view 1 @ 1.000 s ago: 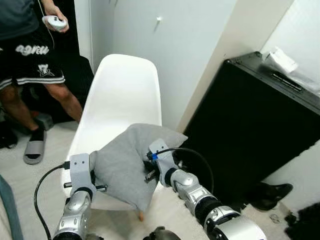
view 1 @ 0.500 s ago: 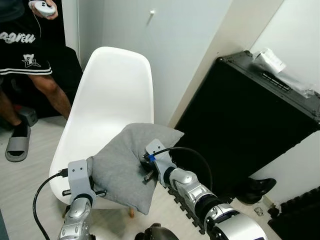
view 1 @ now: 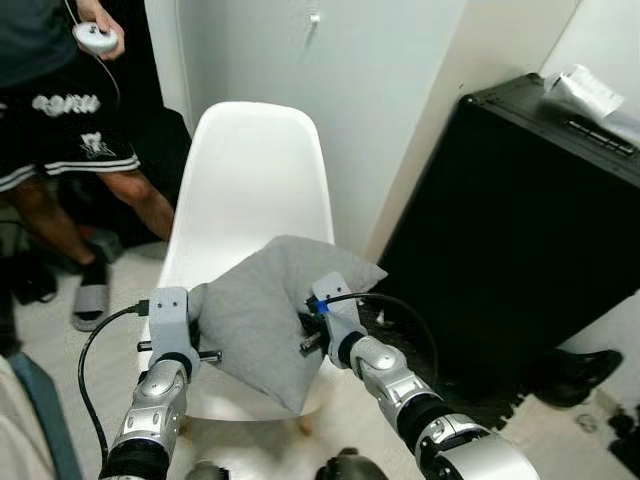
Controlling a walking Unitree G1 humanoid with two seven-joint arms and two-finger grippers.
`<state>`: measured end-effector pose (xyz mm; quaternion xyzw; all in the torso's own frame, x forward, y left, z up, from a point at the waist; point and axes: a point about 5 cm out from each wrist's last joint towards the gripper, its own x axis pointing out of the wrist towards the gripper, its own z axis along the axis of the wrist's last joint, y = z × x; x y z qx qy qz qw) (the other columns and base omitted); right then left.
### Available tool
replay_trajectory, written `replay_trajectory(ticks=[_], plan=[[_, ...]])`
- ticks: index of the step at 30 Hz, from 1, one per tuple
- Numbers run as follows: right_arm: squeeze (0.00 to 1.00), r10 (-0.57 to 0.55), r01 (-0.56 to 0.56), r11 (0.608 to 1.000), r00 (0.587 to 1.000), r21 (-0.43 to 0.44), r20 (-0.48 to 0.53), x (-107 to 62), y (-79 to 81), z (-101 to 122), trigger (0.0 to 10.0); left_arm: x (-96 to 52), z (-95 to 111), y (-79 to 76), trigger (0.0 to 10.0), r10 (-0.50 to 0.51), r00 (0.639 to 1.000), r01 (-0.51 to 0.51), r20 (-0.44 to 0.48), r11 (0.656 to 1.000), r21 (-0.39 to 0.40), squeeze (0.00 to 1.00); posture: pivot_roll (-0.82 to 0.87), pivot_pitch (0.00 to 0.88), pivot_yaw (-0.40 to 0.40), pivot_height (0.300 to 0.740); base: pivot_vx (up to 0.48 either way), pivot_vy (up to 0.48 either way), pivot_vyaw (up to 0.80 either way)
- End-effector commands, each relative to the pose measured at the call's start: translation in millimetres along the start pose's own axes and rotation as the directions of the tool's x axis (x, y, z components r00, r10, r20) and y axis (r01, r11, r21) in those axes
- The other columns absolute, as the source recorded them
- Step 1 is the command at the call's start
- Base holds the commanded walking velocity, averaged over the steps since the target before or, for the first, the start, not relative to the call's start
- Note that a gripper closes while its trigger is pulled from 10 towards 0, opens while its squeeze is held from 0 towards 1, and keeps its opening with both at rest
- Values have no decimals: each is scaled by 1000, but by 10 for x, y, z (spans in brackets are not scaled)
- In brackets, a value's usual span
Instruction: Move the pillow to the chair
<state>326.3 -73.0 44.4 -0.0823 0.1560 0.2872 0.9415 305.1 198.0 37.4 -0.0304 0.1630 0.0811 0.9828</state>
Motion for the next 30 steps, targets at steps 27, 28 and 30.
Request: replay_trajectory(ticks=[27, 28, 30], plan=[[0, -17, 17, 1000, 1000, 8, 22, 5, 8, 20, 10000, 37, 82, 217, 10000, 58, 998, -57, 11, 998, -19, 0, 82, 101, -6, 655, 0, 0, 0], [0, -17, 17, 1000, 1000, 8, 22, 5, 8, 20, 10000, 37, 82, 217, 10000, 58, 998, -57, 11, 998, -19, 0, 82, 101, -6, 655, 0, 0, 0], [0, -16, 16, 1000, 1000, 10, 22, 7, 17, 19, 10000, 40, 94, 225, 10000, 59, 998, -59, 14, 998, -20, 0, 83, 98, -4, 655, 0, 0, 0]])
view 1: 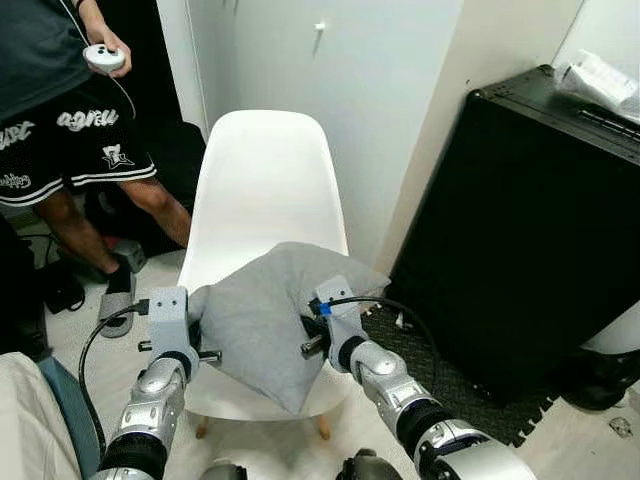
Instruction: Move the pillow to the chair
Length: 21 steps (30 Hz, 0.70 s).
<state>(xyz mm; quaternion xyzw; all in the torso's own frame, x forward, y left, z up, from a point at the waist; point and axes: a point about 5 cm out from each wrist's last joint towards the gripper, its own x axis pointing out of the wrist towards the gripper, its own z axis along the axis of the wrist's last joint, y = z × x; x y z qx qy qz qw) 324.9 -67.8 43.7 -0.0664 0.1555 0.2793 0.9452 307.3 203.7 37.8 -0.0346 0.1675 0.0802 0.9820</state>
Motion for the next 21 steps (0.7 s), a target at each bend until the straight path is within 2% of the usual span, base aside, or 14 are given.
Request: replay_trajectory(ticks=[1, 11, 21], plan=[[0, -4, 4, 1000, 1000, -23, 12, -11, -31, 14, 10000, 13, 81, 171, 10000, 62, 998, -62, 25, 998, -14, 0, 83, 96, -3, 655, 0, 0, 0], [0, -10, 10, 1000, 1000, -21, 13, -18, -43, 6, 10000, 18, 82, 143, 10000, 51, 998, -51, 26, 999, -3, 0, 80, 85, 3, 655, 0, 0, 0], [0, -69, 69, 997, 997, 16, 22, -44, -87, -29, 10000, 60, 122, 67, 10000, -10, 1000, 9, 16, 999, 53, 0, 82, 51, 84, 655, 0, 0, 0]])
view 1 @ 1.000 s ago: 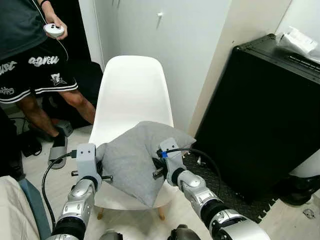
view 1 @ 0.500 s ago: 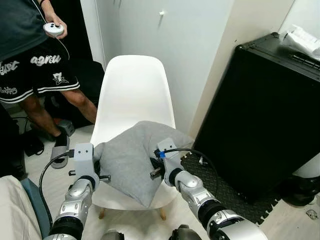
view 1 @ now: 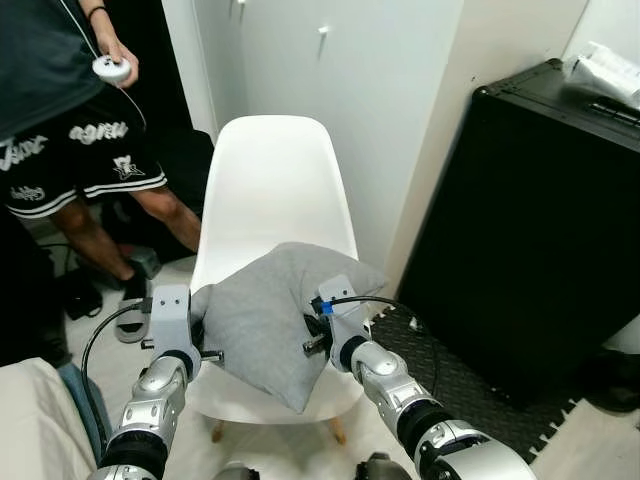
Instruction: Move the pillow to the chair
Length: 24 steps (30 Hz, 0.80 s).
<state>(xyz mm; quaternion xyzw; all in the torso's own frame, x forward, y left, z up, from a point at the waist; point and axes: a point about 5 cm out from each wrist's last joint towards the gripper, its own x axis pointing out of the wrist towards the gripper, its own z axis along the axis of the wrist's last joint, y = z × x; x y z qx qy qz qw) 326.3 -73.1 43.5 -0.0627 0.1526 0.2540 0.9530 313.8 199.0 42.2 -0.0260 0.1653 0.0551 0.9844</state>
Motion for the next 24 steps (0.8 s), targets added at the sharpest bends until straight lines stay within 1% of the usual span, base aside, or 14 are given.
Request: replay_trajectory(ticks=[1, 9, 11, 16, 18, 20, 24], plan=[[0, -27, 27, 1000, 1000, 7, 15, -34, -47, -31, 10000, 24, 67, 111, 10000, 28, 1000, -29, 9, 999, 33, 0, 73, 51, 91, 655, 0, 0, 0], [0, -42, 42, 999, 999, 11, 13, -70, -83, -81, 10000, 37, 66, 35, 10000, 10, 1000, -11, 6, 999, 33, 0, 64, 50, 99, 655, 0, 0, 0], [0, -49, 49, 999, 999, 11, 10, -79, -95, -94, 10000, 41, 66, 12, 10000, 0, 1000, -1, 10, 999, 47, 0, 60, 54, 96, 655, 0, 0, 0], [0, -38, 38, 999, 999, 18, 15, -79, -97, -84, 10000, 37, 35, -9, 10000, 10, 1000, -10, 9, 1000, 27, 0, 38, 68, 67, 655, 0, 0, 0], [0, -32, 31, 999, 999, 20, 13, -80, -102, -82, 10000, 32, 20, -16, 10000, 15, 1000, -15, 8, 1000, 19, 0, 36, 70, 56, 651, 0, 0, 0], [0, -22, 21, 1000, 1000, 21, 12, -84, -110, -85, 10000, 25, 4, -28, 10000, 19, 1000, -19, 8, 1000, 11, 0, 38, 73, 43, 636, 0, 0, 0], [0, -13, 13, 1000, 1000, 8, 2, -83, -104, -91, 10000, 19, -8, -24, 10000, 26, 1000, -26, 7, 1000, 4, 0, 39, 74, 39, 621, 0, 0, 0]])
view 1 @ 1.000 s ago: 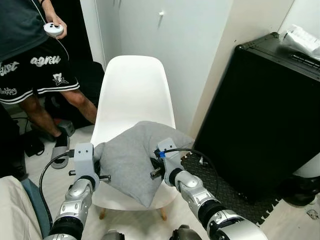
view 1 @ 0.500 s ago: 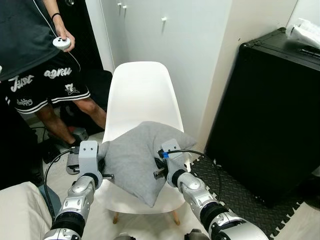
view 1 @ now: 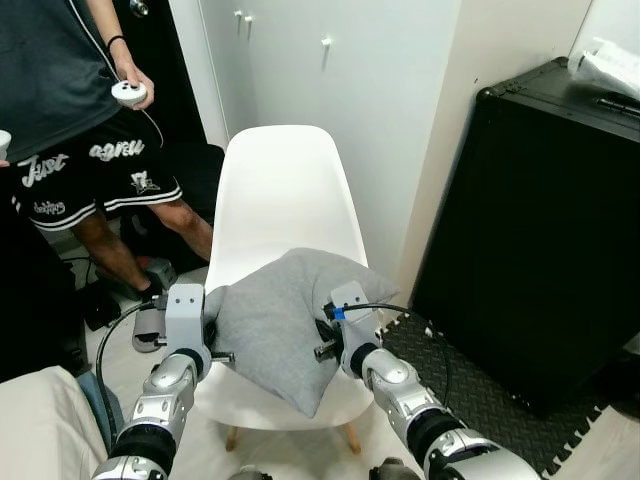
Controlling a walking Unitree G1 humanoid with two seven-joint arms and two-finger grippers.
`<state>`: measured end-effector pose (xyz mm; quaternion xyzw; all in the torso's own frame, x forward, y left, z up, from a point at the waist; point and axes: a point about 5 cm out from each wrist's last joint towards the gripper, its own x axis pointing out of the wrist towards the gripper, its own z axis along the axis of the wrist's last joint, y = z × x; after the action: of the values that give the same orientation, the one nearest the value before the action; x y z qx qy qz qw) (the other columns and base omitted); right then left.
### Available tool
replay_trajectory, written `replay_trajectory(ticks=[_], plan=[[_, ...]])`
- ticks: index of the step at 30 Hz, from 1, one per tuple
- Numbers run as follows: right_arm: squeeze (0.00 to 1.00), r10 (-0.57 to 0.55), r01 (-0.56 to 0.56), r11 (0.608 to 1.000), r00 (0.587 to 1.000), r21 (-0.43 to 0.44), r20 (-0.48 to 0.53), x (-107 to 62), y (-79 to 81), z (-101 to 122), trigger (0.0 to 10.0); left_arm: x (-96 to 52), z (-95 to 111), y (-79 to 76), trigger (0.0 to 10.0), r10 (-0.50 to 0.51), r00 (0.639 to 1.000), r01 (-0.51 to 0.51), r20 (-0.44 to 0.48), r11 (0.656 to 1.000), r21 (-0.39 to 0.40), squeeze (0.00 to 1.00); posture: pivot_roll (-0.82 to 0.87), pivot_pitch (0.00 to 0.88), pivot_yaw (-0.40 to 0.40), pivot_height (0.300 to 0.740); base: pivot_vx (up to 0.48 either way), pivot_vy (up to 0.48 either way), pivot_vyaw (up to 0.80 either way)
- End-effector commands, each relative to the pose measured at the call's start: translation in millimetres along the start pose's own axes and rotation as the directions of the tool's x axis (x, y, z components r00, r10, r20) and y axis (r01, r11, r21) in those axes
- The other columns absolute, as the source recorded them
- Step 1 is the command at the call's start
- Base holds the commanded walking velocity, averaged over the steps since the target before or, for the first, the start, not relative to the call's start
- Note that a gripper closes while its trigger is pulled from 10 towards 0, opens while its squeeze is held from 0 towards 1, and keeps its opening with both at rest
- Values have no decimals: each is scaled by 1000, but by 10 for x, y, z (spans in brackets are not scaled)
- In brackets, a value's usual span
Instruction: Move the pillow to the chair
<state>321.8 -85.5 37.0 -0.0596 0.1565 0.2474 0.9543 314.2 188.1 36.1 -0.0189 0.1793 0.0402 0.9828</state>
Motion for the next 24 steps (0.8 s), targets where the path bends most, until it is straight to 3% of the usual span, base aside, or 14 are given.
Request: replay_trajectory(ticks=[1, 24], plan=[[0, 3, -3, 1000, 1000, -14, 12, -10, -20, 10, 10000, -4, 43, 87, 10000, 55, 998, -54, 34, 998, -20, 0, 39, 76, 31, 616, 0, 0, 0], [0, 50, -50, 997, 999, -52, 3, 34, 5, 87, 10000, -14, 25, 89, 10000, 75, 996, -74, 38, 997, -38, 0, 38, 95, 1, 611, 0, 0, 0]])
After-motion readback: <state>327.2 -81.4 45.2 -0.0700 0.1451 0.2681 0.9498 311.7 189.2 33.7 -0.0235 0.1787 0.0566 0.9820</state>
